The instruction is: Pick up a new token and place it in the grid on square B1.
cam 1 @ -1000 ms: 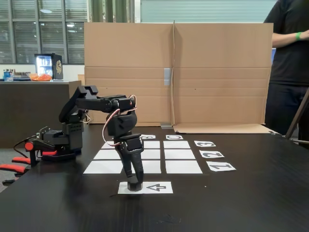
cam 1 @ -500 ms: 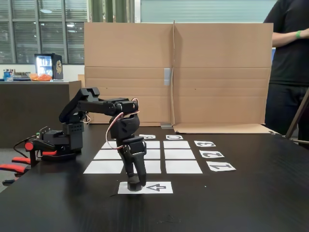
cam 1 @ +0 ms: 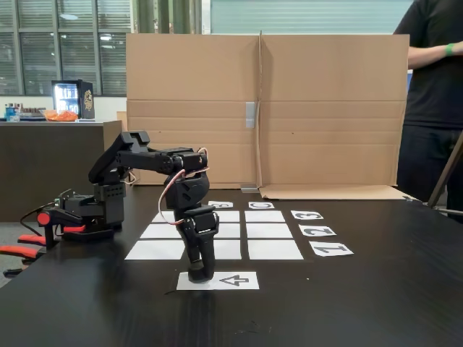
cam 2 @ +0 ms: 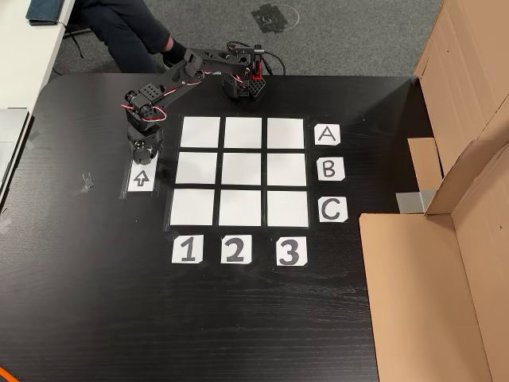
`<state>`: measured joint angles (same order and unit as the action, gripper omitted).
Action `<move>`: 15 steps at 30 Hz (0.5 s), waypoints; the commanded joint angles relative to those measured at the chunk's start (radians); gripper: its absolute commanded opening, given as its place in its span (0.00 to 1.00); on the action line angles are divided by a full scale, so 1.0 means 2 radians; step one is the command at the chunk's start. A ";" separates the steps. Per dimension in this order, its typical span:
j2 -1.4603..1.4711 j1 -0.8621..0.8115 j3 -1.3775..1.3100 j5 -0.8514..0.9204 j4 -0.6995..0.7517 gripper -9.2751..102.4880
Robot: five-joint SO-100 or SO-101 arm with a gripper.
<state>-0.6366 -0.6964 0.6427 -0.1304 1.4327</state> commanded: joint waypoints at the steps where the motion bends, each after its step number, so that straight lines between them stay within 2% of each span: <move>1: -0.005 0.000 -0.022 0.003 -0.003 0.20; 15: -0.012 -0.004 -0.031 0.003 0.008 0.20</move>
<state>-0.6366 -0.6964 0.6228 -0.1304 1.4389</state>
